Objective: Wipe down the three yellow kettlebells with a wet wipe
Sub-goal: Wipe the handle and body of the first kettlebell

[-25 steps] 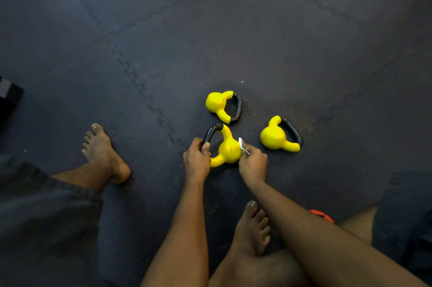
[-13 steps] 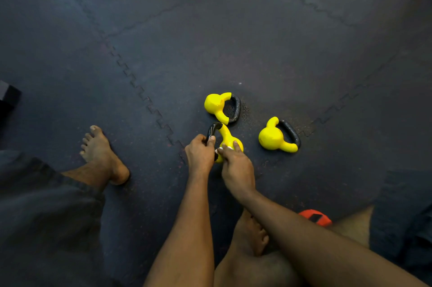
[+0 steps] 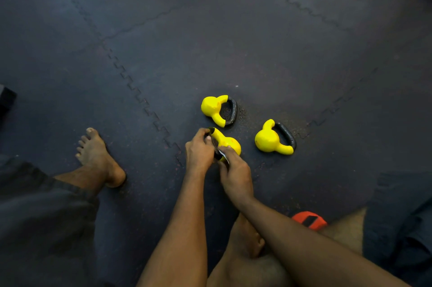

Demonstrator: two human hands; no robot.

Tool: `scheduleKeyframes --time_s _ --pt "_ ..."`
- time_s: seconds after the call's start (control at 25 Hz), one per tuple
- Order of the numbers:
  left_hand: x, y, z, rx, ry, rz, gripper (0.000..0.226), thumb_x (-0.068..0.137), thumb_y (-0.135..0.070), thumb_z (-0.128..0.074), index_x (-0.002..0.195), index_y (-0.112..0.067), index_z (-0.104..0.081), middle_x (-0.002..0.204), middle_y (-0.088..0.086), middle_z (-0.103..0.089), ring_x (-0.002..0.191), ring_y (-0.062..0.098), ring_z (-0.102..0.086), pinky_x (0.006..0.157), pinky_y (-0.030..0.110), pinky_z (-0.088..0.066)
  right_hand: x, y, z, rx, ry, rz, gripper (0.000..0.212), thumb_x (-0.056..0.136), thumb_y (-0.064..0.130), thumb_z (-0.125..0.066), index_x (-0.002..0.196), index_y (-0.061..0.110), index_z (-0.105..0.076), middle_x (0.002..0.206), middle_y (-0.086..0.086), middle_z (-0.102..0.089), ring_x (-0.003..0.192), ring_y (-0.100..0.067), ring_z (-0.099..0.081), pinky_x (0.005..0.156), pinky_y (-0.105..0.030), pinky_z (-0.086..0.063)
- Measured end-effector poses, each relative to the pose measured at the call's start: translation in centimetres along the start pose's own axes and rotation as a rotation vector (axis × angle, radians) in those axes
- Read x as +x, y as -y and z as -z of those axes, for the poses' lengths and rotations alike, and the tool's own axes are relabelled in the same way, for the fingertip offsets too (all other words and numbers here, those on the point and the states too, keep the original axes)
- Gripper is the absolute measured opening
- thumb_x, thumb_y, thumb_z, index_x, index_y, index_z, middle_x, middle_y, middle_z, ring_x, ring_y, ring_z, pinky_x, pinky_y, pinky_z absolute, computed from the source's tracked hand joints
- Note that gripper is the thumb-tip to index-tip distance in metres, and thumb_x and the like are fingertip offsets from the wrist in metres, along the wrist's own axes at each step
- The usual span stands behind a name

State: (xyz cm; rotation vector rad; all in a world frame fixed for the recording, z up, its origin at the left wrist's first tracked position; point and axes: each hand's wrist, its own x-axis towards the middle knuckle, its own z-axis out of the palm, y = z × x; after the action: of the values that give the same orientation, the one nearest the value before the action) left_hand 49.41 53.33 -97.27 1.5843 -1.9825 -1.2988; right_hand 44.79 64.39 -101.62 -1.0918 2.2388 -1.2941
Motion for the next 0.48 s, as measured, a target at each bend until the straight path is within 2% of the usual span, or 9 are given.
scheduleKeyframes --time_s 0.04,0.12,0.2,0.28,0.36,0.48 --pt "0.2 0.1 0.4 -0.009 0.030 0.020 0.039 0.090 -0.013 -0.044 0.121 -0.030 -0.062 0.103 0.022 -0.067 0.090 0.038 -0.068 0.080 0.044 -0.059 0.4 -0.1 0.1 -0.007 -0.010 0.015 0.044 0.084 0.002 -0.060 0.127 0.015 -0.061 0.127 0.000 -0.064 0.121 -0.016 -0.057 0.106 -0.030 -0.043" --pt "0.6 0.5 1.0 0.078 0.088 0.018 0.050 0.082 -0.008 -0.043 0.122 -0.031 -0.063 0.103 0.021 -0.069 0.091 0.036 -0.068 0.083 0.040 -0.058 0.9 -0.3 0.1 -0.021 -0.009 0.032 0.042 0.085 0.004 -0.061 0.125 0.015 -0.061 0.125 -0.001 -0.065 0.117 -0.018 -0.059 0.103 -0.030 -0.045" --pt "0.6 1.0 1.0 0.194 0.101 -0.041 0.049 0.080 -0.005 -0.050 0.121 -0.028 -0.065 0.100 0.016 -0.071 0.096 0.032 -0.065 0.083 0.030 -0.052 1.2 -0.4 0.1 -0.017 -0.021 0.029 0.040 0.087 0.005 -0.060 0.126 0.014 -0.060 0.126 -0.002 -0.064 0.117 -0.019 -0.059 0.103 -0.030 -0.045" --pt "0.3 1.4 0.8 0.205 0.087 -0.104 0.042 0.082 -0.003 -0.056 0.118 -0.021 -0.067 0.097 0.014 -0.071 0.096 0.032 -0.064 0.081 0.028 -0.046 1.8 -0.6 0.3 0.033 -0.042 0.014 0.038 0.089 0.003 -0.058 0.126 0.012 -0.060 0.127 -0.002 -0.063 0.118 -0.018 -0.058 0.104 -0.033 -0.044" --pt "0.2 1.9 0.2 0.219 0.059 -0.162 0.038 0.085 -0.005 -0.060 0.120 -0.019 -0.066 0.103 0.013 -0.070 0.101 0.033 -0.062 0.087 0.034 -0.047 2.1 -0.8 0.4 0.094 -0.053 -0.004 0.037 0.089 0.000 -0.058 0.124 0.010 -0.062 0.126 -0.003 -0.064 0.118 -0.018 -0.059 0.104 -0.036 -0.045" --pt "0.4 1.9 -0.5 0.425 -0.055 -0.195 0.034 0.086 -0.023 -0.068 0.118 -0.033 -0.066 0.111 0.002 -0.055 0.111 0.026 -0.049 0.094 0.045 -0.041 2.5 -0.6 0.6 0.209 -0.120 -0.018 0.036 0.089 -0.002 -0.056 0.121 0.012 -0.065 0.122 -0.001 -0.067 0.116 -0.016 -0.061 0.103 -0.029 -0.047"
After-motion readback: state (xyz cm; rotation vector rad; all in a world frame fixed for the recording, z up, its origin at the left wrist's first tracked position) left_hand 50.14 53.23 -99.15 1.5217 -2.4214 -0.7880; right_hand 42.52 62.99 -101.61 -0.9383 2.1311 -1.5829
